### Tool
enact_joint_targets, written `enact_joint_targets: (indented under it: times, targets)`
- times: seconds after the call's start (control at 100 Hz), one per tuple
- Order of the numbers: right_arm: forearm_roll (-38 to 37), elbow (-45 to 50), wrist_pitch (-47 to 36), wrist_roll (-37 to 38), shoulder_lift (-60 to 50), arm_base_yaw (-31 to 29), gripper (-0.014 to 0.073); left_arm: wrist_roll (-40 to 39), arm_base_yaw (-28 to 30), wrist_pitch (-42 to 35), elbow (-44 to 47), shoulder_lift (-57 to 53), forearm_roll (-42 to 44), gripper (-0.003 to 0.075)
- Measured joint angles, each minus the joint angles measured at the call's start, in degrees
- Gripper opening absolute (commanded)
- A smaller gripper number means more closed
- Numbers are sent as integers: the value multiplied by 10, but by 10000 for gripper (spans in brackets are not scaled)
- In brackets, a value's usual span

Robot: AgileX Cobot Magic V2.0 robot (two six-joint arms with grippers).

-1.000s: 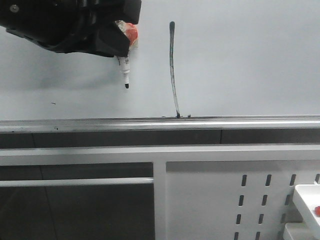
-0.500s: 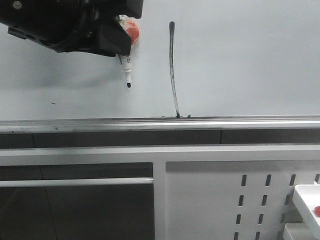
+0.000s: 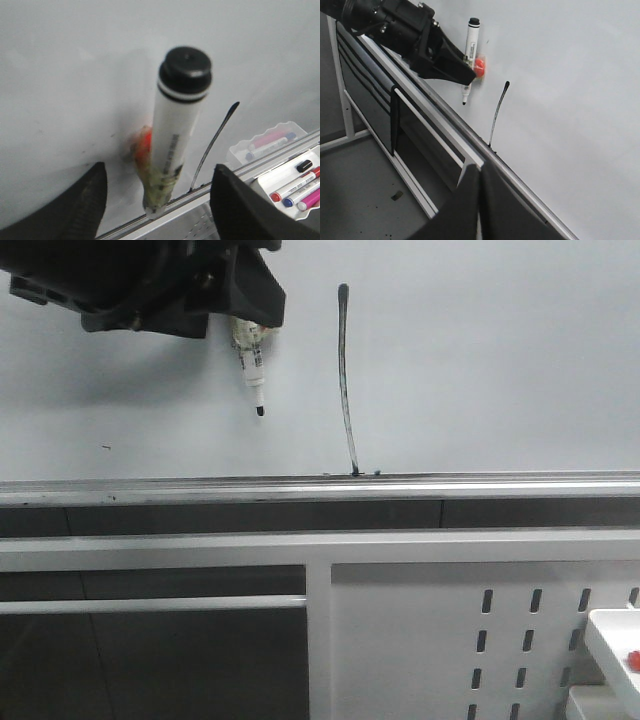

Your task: Write number 1 on whiteboard

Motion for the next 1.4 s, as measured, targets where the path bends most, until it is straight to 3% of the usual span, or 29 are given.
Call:
enact_joint_targets:
  times: [0.31, 0.38, 0.52, 0.79, 1.4]
  targets:
    - [-59, 51, 20, 0, -139, 0, -49, 0, 0, -33, 134, -196, 0, 394]
    - [-72, 73, 28, 0, -179, 0, -49, 0, 0, -34, 167, -256, 0, 301]
    - [-79, 108, 44, 1, -241, 0, -50, 0, 0, -37, 212, -363, 0, -17]
    - [-79, 133, 45, 1, -258, 0, -50, 0, 0, -41, 239, -468, 0, -20]
    - [-79, 133, 45, 1, -258, 0, -50, 0, 0, -35, 239, -475, 0, -20]
